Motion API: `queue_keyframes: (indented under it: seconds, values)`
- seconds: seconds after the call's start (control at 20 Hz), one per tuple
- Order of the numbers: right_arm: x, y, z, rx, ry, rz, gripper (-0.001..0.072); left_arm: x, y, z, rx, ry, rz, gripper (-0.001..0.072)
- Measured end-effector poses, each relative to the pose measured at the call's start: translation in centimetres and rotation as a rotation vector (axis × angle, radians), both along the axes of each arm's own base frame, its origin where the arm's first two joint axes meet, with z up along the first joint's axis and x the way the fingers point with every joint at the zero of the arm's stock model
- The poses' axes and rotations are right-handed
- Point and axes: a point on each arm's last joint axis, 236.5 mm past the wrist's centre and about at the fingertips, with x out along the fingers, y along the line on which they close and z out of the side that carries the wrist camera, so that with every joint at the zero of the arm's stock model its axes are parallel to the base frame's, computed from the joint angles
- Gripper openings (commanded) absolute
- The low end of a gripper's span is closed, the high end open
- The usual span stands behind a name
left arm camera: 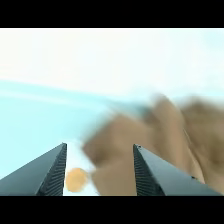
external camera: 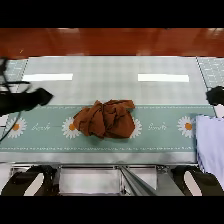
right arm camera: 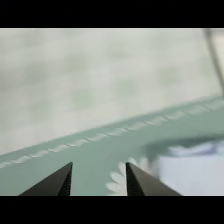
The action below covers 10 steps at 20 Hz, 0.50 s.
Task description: Fold the shirts.
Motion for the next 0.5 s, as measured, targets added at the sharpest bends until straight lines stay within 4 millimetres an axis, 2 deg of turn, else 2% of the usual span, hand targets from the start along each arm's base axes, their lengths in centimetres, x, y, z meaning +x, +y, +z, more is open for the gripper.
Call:
queue_keyframes:
  seconds: [0.05, 0.1, 0.15, 0.25, 0.3, 0.4, 0.5]
  values:
    - [-0.6, -0.1, -2.0, 0.059, 0.037, -0.017, 0.0405, -0.8, -0.5, -1.1, -0.065, 0.041, 0.000, 0.0506]
    - [-1.0, 0.6, -4.1, 0.123, 0.068, -0.012, 0.0405, -2.0, -2.1, -2.8, -0.144, 0.098, -0.040, 0.0506]
    - [-1.4, 1.6, -6.1, 0.187, 0.097, 0.003, 0.0405, -2.9, -4.1, -4.2, -0.233, 0.137, -0.095, 0.0506]
    - [-2.2, 4.0, -9.4, 0.301, 0.136, 0.042, 0.0405, -5.8, -8.5, -6.8, -0.399, 0.243, -0.237, 0.0506]
    - [-2.6, 4.9, -10.6, 0.336, 0.153, 0.059, 0.0404, -6.7, -10.0, -7.7, -0.461, 0.270, -0.283, 0.0506]
    - [-3.1, 6.2, -12.1, 0.376, 0.176, 0.087, 0.0405, -8.0, -11.8, -9.1, -0.523, 0.313, -0.344, 0.0507]
    - [-3.5, 7.0, -12.7, 0.396, 0.188, 0.107, 0.0405, -8.1, -12.9, -10.2, -0.557, 0.328, -0.369, 0.0507]
